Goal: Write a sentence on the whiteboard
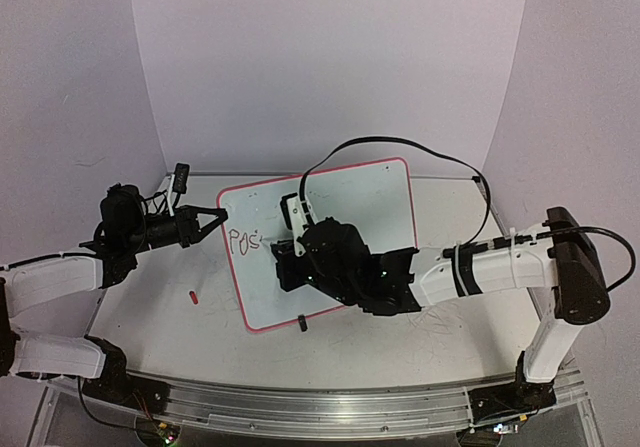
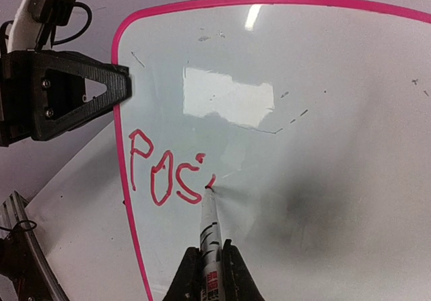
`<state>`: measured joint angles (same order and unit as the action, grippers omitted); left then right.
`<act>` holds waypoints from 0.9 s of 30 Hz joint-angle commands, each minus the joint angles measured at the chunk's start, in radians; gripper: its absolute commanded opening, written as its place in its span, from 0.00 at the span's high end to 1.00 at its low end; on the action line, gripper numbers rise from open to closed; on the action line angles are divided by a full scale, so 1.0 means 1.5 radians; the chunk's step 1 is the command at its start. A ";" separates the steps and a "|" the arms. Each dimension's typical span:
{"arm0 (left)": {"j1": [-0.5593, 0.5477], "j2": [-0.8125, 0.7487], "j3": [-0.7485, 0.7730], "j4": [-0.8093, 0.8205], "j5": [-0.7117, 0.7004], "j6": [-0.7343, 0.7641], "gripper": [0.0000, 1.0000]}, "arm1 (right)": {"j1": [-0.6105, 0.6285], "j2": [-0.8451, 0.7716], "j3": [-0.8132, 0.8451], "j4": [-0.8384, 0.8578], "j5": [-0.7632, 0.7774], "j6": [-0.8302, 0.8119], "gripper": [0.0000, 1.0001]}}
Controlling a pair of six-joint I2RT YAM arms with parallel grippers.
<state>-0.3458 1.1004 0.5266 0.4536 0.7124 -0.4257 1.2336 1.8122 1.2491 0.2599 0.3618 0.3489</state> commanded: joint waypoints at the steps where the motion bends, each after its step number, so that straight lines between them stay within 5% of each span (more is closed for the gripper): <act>1: 0.001 -0.008 0.006 0.032 0.006 0.021 1.00 | 0.004 0.008 -0.004 -0.022 0.015 0.015 1.00; 27: 0.001 -0.009 0.007 0.031 0.006 0.021 1.00 | 0.001 -0.042 0.017 0.024 0.024 -0.039 1.00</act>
<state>-0.3458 1.1004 0.5266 0.4541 0.7133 -0.4257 1.2446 1.7592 1.2314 0.2633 0.3663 0.3168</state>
